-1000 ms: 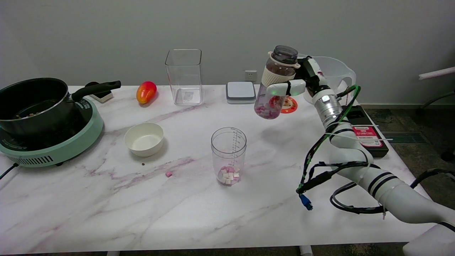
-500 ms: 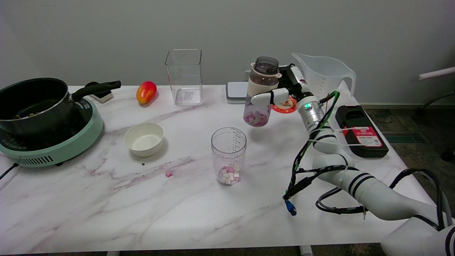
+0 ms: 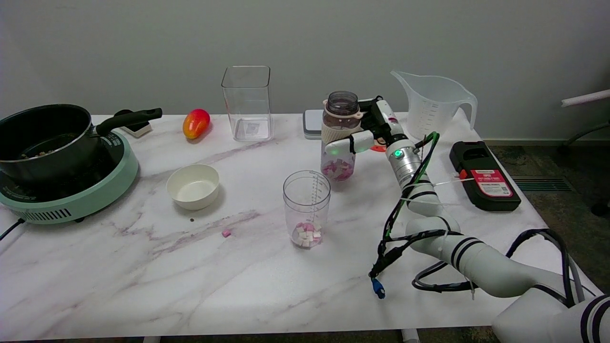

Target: Place the bottle onto the table.

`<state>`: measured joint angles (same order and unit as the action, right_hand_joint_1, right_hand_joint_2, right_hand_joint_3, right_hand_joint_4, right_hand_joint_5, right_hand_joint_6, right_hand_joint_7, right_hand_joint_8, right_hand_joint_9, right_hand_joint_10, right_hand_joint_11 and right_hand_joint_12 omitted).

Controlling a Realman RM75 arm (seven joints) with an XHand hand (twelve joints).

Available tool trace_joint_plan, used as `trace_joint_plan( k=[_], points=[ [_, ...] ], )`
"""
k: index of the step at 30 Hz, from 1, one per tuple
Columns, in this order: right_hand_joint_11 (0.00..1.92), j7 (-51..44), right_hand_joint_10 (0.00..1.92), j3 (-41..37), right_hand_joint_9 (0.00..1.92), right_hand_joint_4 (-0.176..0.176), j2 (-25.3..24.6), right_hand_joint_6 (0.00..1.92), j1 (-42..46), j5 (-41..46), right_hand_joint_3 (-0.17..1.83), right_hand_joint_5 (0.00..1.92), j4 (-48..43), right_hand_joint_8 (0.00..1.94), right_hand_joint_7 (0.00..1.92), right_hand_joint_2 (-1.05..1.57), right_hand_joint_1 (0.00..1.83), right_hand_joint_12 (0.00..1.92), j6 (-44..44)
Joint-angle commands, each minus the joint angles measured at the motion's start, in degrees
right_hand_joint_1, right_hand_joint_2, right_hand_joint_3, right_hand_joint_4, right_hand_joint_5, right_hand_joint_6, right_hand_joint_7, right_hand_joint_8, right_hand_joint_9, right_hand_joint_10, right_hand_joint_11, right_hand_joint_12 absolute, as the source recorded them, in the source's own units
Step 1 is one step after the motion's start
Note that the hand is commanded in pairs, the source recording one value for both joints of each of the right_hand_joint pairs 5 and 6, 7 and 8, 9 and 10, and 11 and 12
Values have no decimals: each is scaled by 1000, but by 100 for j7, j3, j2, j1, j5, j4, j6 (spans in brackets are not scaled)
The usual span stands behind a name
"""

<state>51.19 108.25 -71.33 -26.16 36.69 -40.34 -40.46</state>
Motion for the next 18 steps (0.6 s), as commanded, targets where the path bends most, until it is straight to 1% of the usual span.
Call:
trace_joint_plan(
  k=[1,10,11,12,13,15,18],
  points=[
    [1417,-299,1590,28,1590,0,-286,1920,-233,-190,243,1920,887,1855,1855,1571,1153,1417,-650],
    [1397,-267,1566,29,1566,0,-247,1920,-113,-190,224,1920,830,1840,1840,1571,1128,1397,-721],
    [1343,-267,1500,29,1500,0,-247,1804,-105,-190,223,1804,830,1773,1773,1570,1072,1343,-721],
    [1314,-267,1466,29,1466,0,-247,1675,-97,-190,265,1675,830,1732,1732,1557,1048,1314,-721],
    [1291,-267,1440,29,1440,0,-239,1600,-97,-190,341,1600,830,1692,1692,1421,1094,1291,-721],
    [1246,-267,1394,29,1394,0,-239,1495,-81,-190,452,1495,830,1633,1633,1217,1140,1246,-721],
    [1207,-267,1357,29,1357,0,-239,1384,-65,-190,546,1384,822,1585,1585,1046,1173,1207,-721]
  ],
)
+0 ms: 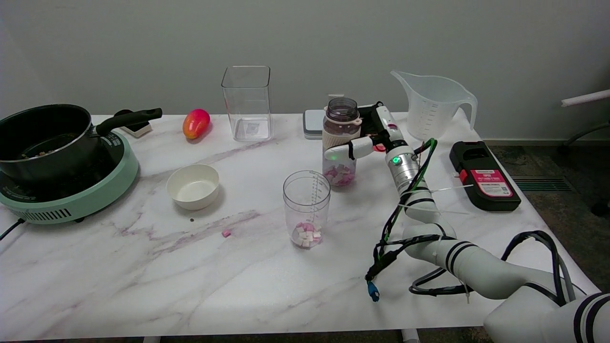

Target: Place the bottle onto the table.

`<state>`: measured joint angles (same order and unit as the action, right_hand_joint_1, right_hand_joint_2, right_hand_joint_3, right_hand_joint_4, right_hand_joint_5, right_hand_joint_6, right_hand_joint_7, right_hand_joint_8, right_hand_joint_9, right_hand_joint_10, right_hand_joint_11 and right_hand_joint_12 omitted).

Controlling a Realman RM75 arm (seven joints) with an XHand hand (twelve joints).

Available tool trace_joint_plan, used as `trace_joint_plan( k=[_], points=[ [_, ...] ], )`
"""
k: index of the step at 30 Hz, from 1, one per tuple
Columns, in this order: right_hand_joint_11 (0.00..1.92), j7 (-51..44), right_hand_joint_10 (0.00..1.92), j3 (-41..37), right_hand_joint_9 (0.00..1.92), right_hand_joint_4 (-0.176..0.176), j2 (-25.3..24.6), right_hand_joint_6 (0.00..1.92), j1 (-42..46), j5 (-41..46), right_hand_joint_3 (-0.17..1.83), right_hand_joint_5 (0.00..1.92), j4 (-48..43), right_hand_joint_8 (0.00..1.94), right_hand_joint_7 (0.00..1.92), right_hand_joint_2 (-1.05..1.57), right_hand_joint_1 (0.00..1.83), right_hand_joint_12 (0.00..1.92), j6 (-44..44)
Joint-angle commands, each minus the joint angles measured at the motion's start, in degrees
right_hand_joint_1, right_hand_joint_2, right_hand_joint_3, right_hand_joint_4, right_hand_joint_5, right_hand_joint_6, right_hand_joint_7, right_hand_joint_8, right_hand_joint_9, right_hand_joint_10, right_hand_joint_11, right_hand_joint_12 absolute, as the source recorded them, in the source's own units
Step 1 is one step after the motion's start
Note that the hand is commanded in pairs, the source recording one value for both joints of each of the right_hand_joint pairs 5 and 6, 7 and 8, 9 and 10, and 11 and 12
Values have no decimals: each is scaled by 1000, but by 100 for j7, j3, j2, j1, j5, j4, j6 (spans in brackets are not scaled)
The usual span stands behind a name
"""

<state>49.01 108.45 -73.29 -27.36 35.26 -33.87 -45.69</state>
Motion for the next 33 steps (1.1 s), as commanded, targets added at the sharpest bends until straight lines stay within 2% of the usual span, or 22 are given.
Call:
trace_joint_plan(
  k=[1,11,13,15,22,33],
  points=[
    [1199,-49,1349,8,1349,0,-35,1362,63,-47,561,1362,168,1575,1575,1010,1178,1199,-198],
    [1089,-49,1220,8,1220,0,6,1102,127,-95,806,1102,96,1391,1391,435,1222,1089,-198],
    [1005,-57,1057,8,1057,0,29,1047,159,-103,939,1047,56,1323,1323,280,1229,1005,-198],
    [854,-49,782,8,782,0,45,980,175,-103,1083,980,16,1229,1229,110,1233,854,-181],
    [736,-49,657,25,657,0,85,888,199,-119,1082,888,-16,1098,1098,17,1233,736,-150],
    [700,-49,621,16,621,0,109,857,183,-272,1067,857,-24,1066,1066,-14,1231,700,-142]
  ],
)
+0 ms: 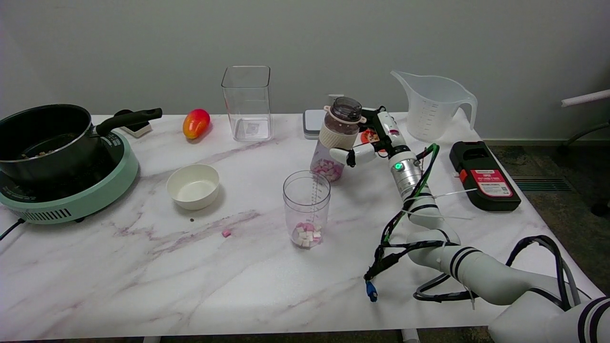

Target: Place the bottle onto the table.

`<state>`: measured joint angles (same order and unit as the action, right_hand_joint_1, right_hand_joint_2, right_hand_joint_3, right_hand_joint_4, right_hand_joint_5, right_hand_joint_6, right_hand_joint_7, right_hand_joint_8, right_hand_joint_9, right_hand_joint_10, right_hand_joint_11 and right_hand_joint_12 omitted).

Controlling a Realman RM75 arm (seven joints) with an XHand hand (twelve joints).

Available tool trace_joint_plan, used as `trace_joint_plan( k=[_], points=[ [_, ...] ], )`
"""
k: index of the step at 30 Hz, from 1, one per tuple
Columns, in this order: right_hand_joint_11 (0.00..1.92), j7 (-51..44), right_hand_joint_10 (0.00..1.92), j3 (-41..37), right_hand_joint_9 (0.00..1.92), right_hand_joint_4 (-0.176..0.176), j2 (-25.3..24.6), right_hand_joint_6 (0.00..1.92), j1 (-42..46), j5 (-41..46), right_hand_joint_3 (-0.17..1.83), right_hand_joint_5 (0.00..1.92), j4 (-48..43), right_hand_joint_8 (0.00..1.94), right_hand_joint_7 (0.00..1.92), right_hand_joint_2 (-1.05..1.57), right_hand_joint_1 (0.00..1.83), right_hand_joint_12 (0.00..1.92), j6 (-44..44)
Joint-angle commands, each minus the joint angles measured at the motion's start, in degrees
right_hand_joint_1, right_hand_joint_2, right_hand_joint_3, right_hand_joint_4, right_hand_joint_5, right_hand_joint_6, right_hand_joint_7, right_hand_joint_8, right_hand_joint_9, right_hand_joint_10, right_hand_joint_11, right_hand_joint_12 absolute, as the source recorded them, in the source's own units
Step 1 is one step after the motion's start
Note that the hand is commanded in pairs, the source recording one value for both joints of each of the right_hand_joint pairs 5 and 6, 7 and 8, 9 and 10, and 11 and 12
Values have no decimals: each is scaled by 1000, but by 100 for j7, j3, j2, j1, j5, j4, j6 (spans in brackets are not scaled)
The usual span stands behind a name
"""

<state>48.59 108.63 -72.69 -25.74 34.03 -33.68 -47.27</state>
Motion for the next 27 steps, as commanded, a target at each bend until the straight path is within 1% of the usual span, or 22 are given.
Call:
trace_joint_plan(
  k=[1,7,14,22,27],
  points=[
    [698,-7,620,-1,620,0,48,853,20,-166,1065,853,-44,1065,1065,-16,1230,698,16],
    [697,-39,615,-9,615,0,64,815,21,-411,1026,815,-205,1059,1059,-7,1226,697,33],
    [697,-55,614,15,614,0,64,796,37,-492,998,796,-363,1058,1058,15,1229,697,88],
    [693,-23,611,15,611,0,64,801,37,-539,1007,801,-396,1059,1059,22,1228,693,88],
    [690,-15,609,7,609,0,64,802,61,-539,1053,802,-427,1040,1040,-20,1225,690,96]
  ],
)
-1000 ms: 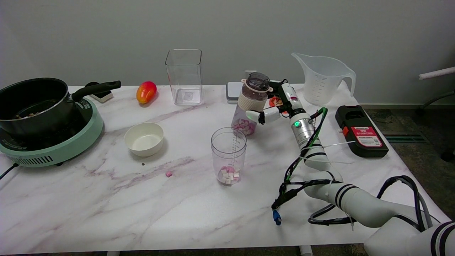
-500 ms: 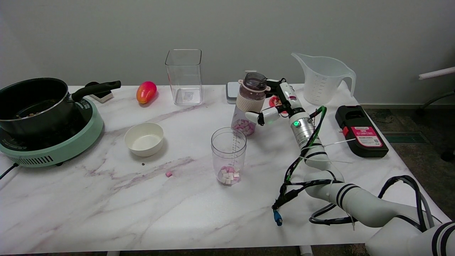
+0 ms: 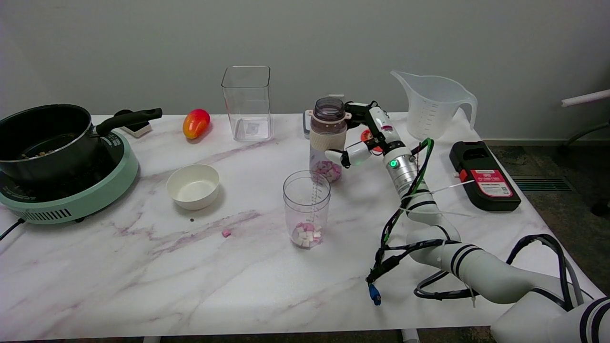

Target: Place the bottle onto the table.

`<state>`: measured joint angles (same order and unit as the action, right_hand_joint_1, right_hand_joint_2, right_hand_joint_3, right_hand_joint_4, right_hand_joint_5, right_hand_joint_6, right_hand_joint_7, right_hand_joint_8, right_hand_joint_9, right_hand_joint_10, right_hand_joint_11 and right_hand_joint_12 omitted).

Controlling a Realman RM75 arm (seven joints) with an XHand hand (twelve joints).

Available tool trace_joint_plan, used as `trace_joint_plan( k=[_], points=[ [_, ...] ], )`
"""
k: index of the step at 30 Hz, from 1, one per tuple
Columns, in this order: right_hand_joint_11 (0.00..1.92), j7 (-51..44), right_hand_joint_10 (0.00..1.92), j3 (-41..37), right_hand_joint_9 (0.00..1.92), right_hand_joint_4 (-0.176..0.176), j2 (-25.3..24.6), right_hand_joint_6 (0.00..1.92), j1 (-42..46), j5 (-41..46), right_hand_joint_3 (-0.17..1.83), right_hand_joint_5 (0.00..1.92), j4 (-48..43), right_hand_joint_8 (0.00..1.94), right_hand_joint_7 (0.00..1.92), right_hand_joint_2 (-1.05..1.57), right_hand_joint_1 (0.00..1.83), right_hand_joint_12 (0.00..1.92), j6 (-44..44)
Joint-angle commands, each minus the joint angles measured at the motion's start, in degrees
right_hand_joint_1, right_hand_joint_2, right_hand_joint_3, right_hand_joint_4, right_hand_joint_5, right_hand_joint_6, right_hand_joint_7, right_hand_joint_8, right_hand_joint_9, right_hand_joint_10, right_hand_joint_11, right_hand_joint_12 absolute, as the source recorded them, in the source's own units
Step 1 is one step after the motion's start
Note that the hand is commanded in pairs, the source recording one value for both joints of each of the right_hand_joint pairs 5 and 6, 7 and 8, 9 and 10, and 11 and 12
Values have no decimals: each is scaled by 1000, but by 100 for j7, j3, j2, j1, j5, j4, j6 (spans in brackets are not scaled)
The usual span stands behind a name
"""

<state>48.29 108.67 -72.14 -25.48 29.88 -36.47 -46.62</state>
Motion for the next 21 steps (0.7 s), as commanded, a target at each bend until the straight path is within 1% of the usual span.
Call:
trace_joint_plan(
  k=[1,12,15,18,19,20,21],
  points=[
    [690,15,608,2,608,0,10,805,42,-124,1067,805,-156,1031,1031,-35,1223,690,31],
    [683,23,601,-14,601,0,58,834,165,-83,1120,834,-230,974,974,-124,1218,683,31],
    [682,23,595,-39,595,0,74,823,219,-76,1165,823,-285,912,912,-197,1218,682,31],
    [683,23,563,-62,563,0,98,732,259,-76,1213,732,-325,748,748,-357,1213,683,31],
    [682,23,550,-70,550,0,113,656,282,-76,1197,656,-348,694,694,-436,1206,682,31],
    [679,23,537,-78,537,0,114,546,291,-76,1146,546,-356,662,662,-512,1196,679,31],
    [673,23,529,-78,529,0,130,467,307,-76,1139,467,-373,644,644,-562,1190,673,31]
  ],
)
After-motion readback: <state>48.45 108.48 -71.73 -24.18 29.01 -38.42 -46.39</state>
